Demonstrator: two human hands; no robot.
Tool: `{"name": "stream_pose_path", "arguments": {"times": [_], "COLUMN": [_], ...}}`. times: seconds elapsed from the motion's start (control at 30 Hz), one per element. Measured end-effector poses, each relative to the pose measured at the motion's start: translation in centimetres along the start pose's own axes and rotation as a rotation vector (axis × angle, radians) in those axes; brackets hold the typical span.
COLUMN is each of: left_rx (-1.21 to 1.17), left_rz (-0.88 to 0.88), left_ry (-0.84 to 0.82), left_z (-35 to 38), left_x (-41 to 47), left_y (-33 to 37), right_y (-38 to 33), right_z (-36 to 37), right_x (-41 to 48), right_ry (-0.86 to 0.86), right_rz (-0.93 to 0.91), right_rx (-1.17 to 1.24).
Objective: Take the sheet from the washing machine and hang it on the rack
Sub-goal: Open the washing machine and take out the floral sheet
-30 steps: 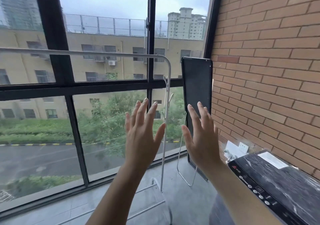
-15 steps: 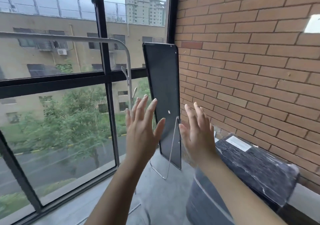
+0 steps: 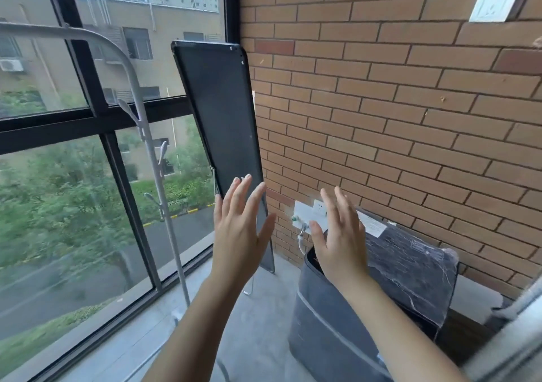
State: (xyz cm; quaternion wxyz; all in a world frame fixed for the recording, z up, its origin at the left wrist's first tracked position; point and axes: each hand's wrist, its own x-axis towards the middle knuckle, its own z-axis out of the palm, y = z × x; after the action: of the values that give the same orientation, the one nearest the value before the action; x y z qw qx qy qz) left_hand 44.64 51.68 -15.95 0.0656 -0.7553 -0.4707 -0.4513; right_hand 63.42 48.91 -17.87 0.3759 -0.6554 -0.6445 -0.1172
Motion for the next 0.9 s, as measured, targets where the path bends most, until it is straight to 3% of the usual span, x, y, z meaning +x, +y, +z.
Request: {"name": "stream_pose_path", "arguments": {"times": [0.53, 0.9], "left_rx": [-0.068, -0.018], "left_rz": [-0.085, -0.153], "left_ry": [-0.209, -0.457], "left_z": [20.4, 31.2], "left_x": [2.0, 0.9], "left_y": [6.8, 5.9], "right_y": [20.9, 30.7], "right_z": [3.6, 9.3], "right_x": [3.5, 1.8], "right_ry": [-0.2, -0.517], "right_rz": [0.158, 0.356], "right_rx": [-0.052, -0.151]}}
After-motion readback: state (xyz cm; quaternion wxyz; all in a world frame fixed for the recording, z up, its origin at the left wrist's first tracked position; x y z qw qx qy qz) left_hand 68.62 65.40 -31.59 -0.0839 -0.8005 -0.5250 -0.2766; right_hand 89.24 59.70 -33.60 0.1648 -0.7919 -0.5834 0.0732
